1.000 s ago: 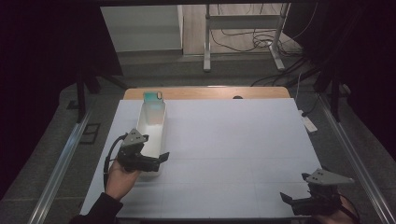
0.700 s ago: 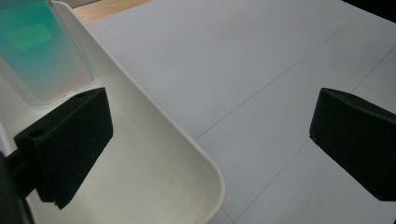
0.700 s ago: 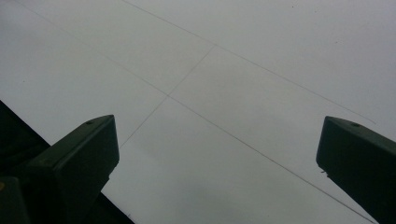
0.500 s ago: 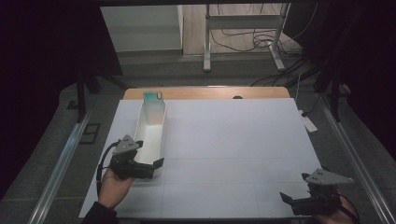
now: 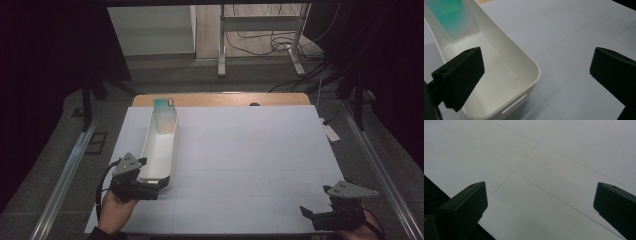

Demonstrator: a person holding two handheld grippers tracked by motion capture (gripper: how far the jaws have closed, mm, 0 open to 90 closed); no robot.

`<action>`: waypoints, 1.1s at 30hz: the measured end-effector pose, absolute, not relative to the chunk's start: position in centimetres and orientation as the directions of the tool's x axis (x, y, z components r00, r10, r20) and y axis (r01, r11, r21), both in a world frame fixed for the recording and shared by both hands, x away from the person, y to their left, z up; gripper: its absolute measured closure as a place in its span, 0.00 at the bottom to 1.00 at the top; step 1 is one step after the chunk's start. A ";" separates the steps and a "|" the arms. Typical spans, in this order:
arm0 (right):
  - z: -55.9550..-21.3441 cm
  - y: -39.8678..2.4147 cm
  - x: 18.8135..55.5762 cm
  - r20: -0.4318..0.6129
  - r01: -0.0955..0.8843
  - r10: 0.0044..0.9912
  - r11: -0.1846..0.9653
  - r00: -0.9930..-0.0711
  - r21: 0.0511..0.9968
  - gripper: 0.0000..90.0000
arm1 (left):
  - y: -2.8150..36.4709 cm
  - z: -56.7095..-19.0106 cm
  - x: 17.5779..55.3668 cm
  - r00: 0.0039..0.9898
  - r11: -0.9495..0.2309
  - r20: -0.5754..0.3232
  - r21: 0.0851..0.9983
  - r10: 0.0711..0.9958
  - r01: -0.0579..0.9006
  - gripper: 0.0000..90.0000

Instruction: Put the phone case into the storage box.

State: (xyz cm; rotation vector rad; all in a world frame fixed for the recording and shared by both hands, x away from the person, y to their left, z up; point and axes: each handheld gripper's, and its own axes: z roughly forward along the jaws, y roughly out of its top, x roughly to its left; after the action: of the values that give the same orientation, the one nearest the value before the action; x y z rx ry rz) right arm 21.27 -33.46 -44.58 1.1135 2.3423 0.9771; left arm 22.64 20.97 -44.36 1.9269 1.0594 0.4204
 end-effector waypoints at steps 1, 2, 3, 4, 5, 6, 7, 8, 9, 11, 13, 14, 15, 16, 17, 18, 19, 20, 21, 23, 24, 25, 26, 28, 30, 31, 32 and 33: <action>-44.6 -33.5 21.3 -0.032 0.529 0.784 0.448 -0.620 0.721 0.00 | 21.0 -44.4 22.5 0.579 -0.256 -0.110 0.820 0.808 0.513 0.00; -44.6 -33.4 21.3 -0.032 0.529 0.784 0.447 -0.619 0.721 0.00 | 21.1 -44.4 22.3 0.578 -0.255 -0.110 0.820 0.809 0.513 0.00; -44.6 -33.4 21.3 -0.032 0.529 0.784 0.448 -0.619 0.721 0.00 | 21.1 -44.5 22.2 0.576 -0.256 -0.108 0.819 0.810 0.514 0.00; -44.6 -33.4 21.3 -0.032 0.529 0.785 0.447 -0.619 0.721 0.00 | 21.2 -44.5 22.0 0.575 -0.256 -0.107 0.818 0.811 0.514 0.00; -44.6 -33.4 21.3 -0.032 0.529 0.784 0.448 -0.619 0.721 0.00 | 21.3 -44.6 21.8 0.572 -0.257 -0.106 0.817 0.813 0.516 0.00; -44.6 -33.4 21.3 -0.032 0.529 0.784 0.448 -0.619 0.721 0.00 | 21.3 -44.7 21.7 0.571 -0.258 -0.104 0.816 0.814 0.517 0.00; -44.6 -33.4 21.3 -0.032 0.529 0.784 0.448 -0.619 0.721 0.00 | 21.3 -44.7 21.7 0.571 -0.258 -0.104 0.816 0.814 0.517 0.00; -44.6 -33.4 21.3 -0.032 0.529 0.784 0.448 -0.619 0.721 0.00 | 21.4 -44.7 21.6 0.569 -0.258 -0.104 0.816 0.816 0.518 0.00; -44.6 -33.5 21.3 -0.033 0.528 0.784 0.448 -0.620 0.721 0.00 | 21.4 -44.8 21.4 0.568 -0.258 -0.104 0.815 0.816 0.519 0.00; -44.6 -33.4 21.3 -0.032 0.529 0.785 0.448 -0.619 0.721 0.00 | 21.5 -44.9 21.2 0.566 -0.258 -0.103 0.814 0.818 0.521 0.00; -44.6 -33.5 21.3 -0.032 0.530 0.784 0.447 -0.620 0.721 0.00 | 21.6 -45.0 20.8 0.563 -0.264 -0.096 0.811 0.821 0.522 0.00; -44.6 -33.5 21.3 -0.032 0.530 0.784 0.447 -0.620 0.721 0.00 | 21.6 -45.0 20.8 0.563 -0.264 -0.096 0.811 0.821 0.522 0.00; -44.6 -33.5 21.3 -0.032 0.529 0.784 0.448 -0.620 0.721 0.00 | 21.6 -45.0 20.7 0.563 -0.266 -0.093 0.810 0.821 0.523 0.00; -44.6 -33.4 21.3 -0.032 0.530 0.784 0.447 -0.620 0.721 0.00 | 21.7 -45.1 20.4 0.560 -0.264 -0.095 0.809 0.823 0.525 0.00; -44.6 -33.4 21.3 -0.032 0.530 0.784 0.447 -0.620 0.721 0.00 | 21.7 -45.1 20.4 0.560 -0.264 -0.095 0.809 0.823 0.525 0.00; -44.6 -33.4 21.3 -0.031 0.530 0.784 0.448 -0.620 0.720 0.00 | 21.7 -45.1 20.3 0.560 -0.265 -0.093 0.809 0.823 0.525 0.00; -44.6 -33.4 21.3 -0.032 0.530 0.784 0.448 -0.620 0.720 0.00 | 21.8 -45.1 20.2 0.558 -0.263 -0.094 0.809 0.824 0.525 0.00; -44.6 -33.4 21.3 -0.032 0.530 0.784 0.448 -0.620 0.720 0.00 | 21.8 -45.1 20.1 0.559 -0.266 -0.092 0.808 0.824 0.526 0.00; -44.6 -33.4 21.3 -0.032 0.530 0.784 0.449 -0.620 0.720 0.00 | 21.8 -45.2 20.0 0.558 -0.265 -0.093 0.808 0.825 0.527 0.00; -44.6 -33.4 21.3 -0.032 0.530 0.784 0.449 -0.620 0.719 0.00 | 21.9 -45.3 19.8 0.554 -0.266 -0.092 0.805 0.827 0.531 0.00; -44.6 -33.4 21.3 -0.032 0.530 0.784 0.449 -0.620 0.719 0.00 | 22.0 -45.4 19.7 0.555 -0.268 -0.091 0.803 0.827 0.531 0.00; -44.6 -33.4 21.3 -0.032 0.530 0.784 0.449 -0.620 0.719 0.00 | 22.0 -45.4 19.6 0.553 -0.265 -0.094 0.803 0.828 0.534 0.00; -44.6 -33.4 21.3 -0.032 0.530 0.784 0.449 -0.620 0.719 0.00 | 22.1 -45.5 19.5 0.551 -0.265 -0.095 0.802 0.829 0.536 0.00; -44.6 -33.4 21.3 -0.033 0.530 0.784 0.449 -0.620 0.719 0.00 | 22.2 -45.6 19.2 0.548 -0.265 -0.093 0.801 0.831 0.537 0.00; -44.6 -33.4 21.3 -0.032 0.530 0.784 0.448 -0.620 0.719 0.00 | 22.4 -45.6 19.1 0.546 -0.261 -0.096 0.801 0.833 0.539 0.00; -44.6 -33.4 21.3 -0.032 0.530 0.785 0.448 -0.619 0.720 0.00 | 22.4 -45.6 19.0 0.544 -0.260 -0.095 0.801 0.833 0.539 0.00; -44.6 -33.4 21.3 -0.031 0.530 0.785 0.447 -0.619 0.720 0.00 | 22.5 -45.7 18.9 0.543 -0.258 -0.097 0.801 0.834 0.540 0.00; -44.6 -33.4 21.3 -0.031 0.530 0.785 0.447 -0.619 0.720 0.00 | 22.6 -45.7 18.7 0.542 -0.259 -0.096 0.801 0.835 0.540 0.00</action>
State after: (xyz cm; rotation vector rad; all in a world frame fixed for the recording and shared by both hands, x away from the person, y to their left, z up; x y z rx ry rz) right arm 21.27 -33.45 -44.59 1.1164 2.3420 0.9756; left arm 18.73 22.56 -45.73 1.9417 1.1165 0.4455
